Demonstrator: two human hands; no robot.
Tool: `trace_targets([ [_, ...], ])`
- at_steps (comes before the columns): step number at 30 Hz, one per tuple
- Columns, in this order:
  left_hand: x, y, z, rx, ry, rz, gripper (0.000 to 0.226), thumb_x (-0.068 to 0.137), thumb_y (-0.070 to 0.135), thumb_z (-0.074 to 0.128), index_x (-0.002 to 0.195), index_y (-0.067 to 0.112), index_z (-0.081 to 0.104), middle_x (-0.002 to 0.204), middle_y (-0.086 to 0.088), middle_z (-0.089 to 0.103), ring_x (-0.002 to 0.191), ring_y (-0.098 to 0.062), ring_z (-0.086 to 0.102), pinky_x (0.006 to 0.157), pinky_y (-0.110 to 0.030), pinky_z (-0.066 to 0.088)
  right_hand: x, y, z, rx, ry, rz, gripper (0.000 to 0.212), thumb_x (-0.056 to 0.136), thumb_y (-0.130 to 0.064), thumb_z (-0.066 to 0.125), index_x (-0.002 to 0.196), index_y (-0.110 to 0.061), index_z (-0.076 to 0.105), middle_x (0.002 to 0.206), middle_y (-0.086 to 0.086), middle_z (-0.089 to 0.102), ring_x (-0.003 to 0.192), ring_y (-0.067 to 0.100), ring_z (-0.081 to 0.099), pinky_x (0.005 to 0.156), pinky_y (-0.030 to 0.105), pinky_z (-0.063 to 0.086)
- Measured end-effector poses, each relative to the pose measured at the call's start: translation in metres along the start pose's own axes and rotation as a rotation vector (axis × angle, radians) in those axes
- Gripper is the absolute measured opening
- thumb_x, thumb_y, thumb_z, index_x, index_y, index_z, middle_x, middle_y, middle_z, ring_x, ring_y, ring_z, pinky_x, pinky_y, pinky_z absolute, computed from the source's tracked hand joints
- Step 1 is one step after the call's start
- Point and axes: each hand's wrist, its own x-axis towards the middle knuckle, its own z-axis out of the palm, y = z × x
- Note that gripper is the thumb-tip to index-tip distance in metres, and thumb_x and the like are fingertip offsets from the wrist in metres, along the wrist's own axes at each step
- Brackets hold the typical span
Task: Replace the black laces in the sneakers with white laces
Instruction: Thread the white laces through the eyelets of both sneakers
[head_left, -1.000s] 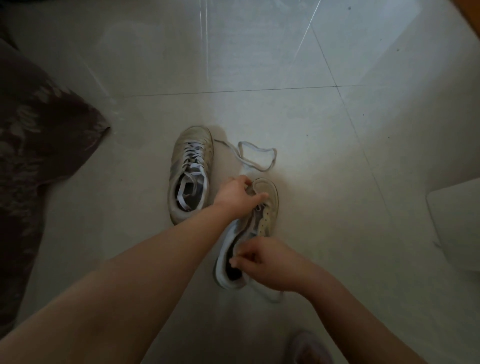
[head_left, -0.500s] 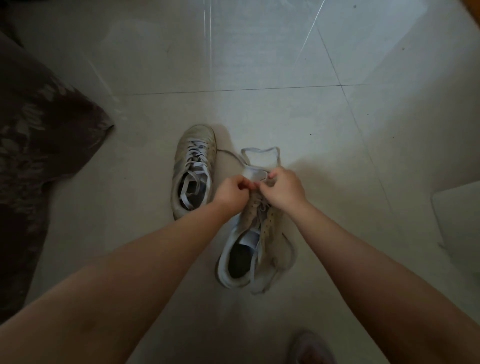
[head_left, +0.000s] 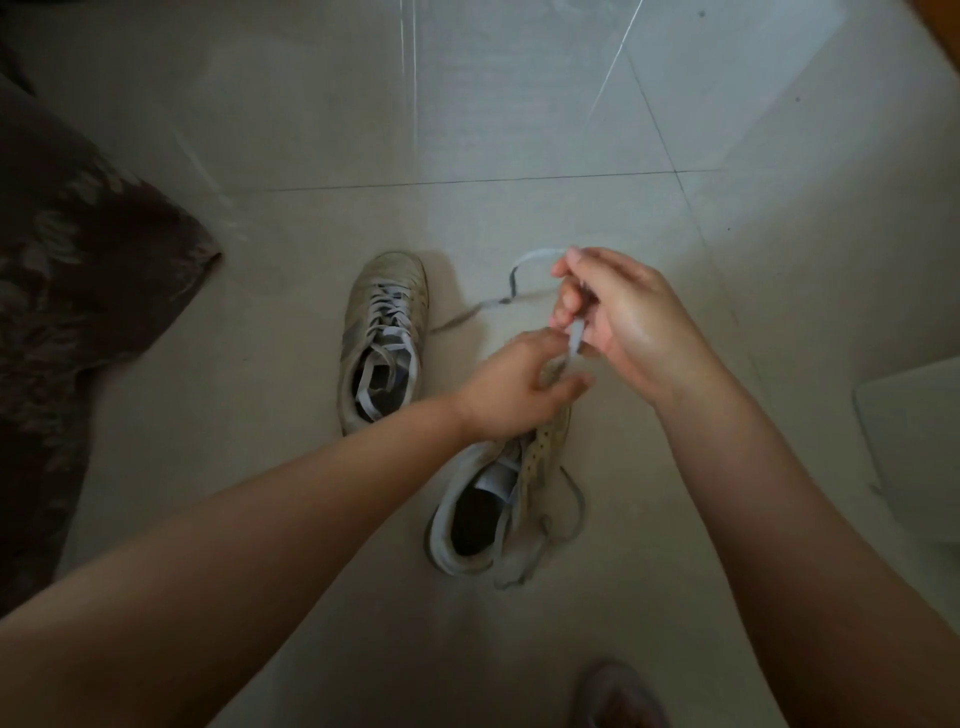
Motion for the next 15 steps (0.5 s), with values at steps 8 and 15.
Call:
trace_targets([
  [8, -0.013, -0.018, -0.016, -0.089, 0.180, -0.289, 0.029, 0.102, 0.027, 0.035, 0.084, 0.010, 0.052, 0.066, 0.004, 0.048, 0.070, -0.020, 0.053, 0.074, -0.036, 0.050, 0.001, 0.003, -0.068, 0.044, 0.530, 0.007, 0.043, 0.094, -0.001, 0.045, 0.132, -0.020, 0.040, 0.075, 0.003, 0.062, 0.056, 0.012, 0.063, 0.060, 0.024, 0.055],
  [15, -0.011, -0.039, -0.028, -0.451, 0.462, -0.679, 0.031, 0.102, 0.021, 0.031, 0.082, 0.009, 0.052, 0.060, -0.005, 0.048, 0.057, -0.017, 0.051, 0.069, -0.035, 0.050, -0.021, 0.060, -0.119, -0.333, 0.215, 0.308, 0.045, 0.087, -0.005, 0.064, 0.128, -0.005, 0.048, 0.118, 0.006, 0.058, 0.105, 0.021, 0.060, 0.075, 0.023, 0.054],
])
